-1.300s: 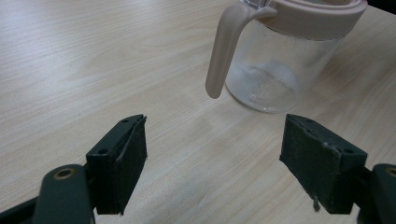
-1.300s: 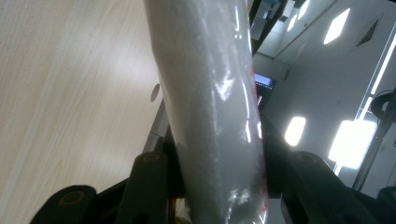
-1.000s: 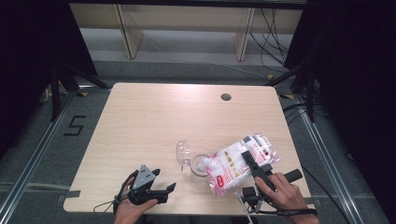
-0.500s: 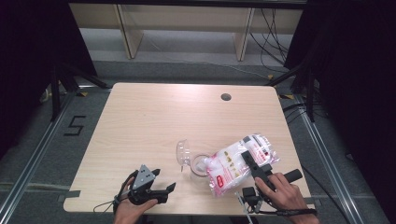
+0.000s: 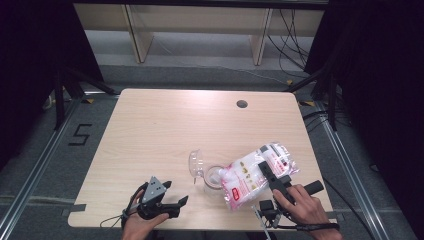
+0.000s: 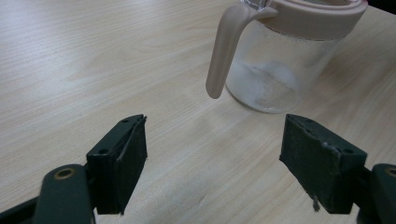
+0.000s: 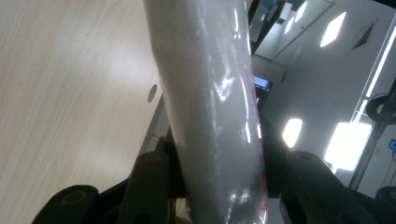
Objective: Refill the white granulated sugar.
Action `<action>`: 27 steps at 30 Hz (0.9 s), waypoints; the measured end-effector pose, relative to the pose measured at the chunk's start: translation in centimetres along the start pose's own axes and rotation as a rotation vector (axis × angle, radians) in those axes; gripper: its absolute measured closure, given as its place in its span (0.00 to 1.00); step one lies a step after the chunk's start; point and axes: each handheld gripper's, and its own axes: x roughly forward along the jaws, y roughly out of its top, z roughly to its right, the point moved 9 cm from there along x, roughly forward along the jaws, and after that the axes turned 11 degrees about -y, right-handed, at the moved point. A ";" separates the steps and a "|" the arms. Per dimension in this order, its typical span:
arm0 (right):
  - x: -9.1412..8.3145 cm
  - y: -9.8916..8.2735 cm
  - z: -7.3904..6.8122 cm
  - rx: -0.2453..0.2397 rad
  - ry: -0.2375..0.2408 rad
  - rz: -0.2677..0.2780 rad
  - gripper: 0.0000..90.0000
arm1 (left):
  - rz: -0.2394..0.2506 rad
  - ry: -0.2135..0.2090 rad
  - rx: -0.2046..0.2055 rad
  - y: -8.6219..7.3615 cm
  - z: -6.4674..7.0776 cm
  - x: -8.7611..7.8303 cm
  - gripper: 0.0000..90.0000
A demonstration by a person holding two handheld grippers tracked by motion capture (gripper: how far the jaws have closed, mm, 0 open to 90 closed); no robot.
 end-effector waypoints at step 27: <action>-0.1 -0.1 0.1 -0.004 -0.009 0.007 0.74 | 0.001 0.005 0.001 0.0 0.0 0.0 0.25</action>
